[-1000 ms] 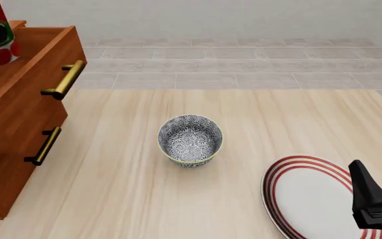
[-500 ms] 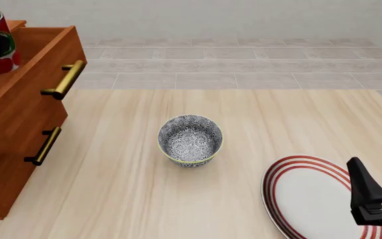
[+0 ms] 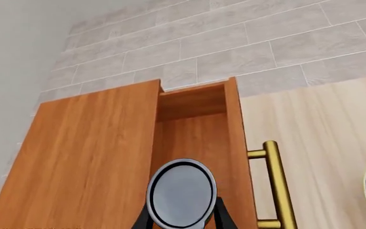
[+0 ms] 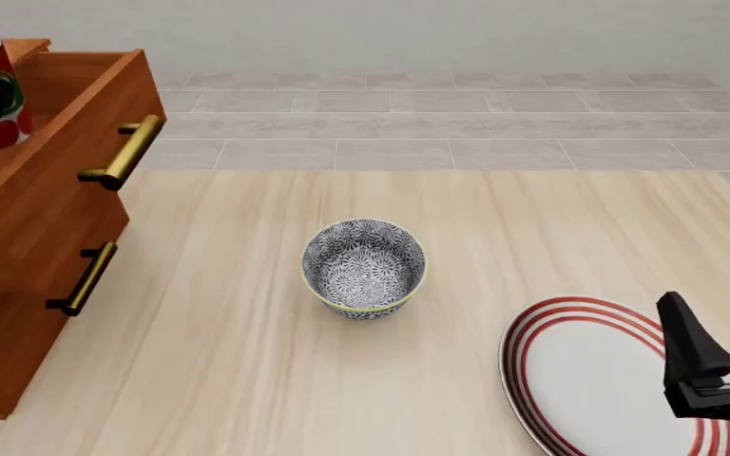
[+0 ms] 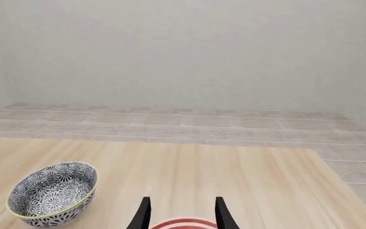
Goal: Put the ketchup in the top drawer of the cabinet.
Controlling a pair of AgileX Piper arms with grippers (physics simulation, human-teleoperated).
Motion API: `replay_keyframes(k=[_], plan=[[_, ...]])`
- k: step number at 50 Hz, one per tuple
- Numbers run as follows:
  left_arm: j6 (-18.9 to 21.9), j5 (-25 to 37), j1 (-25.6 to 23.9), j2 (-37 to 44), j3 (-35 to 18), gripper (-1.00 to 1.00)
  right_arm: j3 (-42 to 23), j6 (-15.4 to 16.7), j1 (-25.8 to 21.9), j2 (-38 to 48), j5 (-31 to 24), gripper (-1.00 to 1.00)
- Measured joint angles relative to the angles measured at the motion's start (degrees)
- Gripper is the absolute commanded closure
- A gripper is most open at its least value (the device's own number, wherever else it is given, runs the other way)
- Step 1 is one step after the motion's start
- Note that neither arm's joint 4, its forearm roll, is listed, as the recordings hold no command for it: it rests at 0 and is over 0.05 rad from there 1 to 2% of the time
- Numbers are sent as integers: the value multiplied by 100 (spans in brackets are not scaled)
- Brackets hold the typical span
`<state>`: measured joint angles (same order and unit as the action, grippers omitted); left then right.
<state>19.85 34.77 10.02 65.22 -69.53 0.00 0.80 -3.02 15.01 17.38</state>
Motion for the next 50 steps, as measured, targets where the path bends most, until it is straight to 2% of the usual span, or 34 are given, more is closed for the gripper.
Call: replay_keyframes(k=[35,50], plan=[[-162,-84,-3,53,243,100,0,21,-18,938,896,-100],[-143,-115,24,129,332,100,0,23,-24,1145,1092,-100]])
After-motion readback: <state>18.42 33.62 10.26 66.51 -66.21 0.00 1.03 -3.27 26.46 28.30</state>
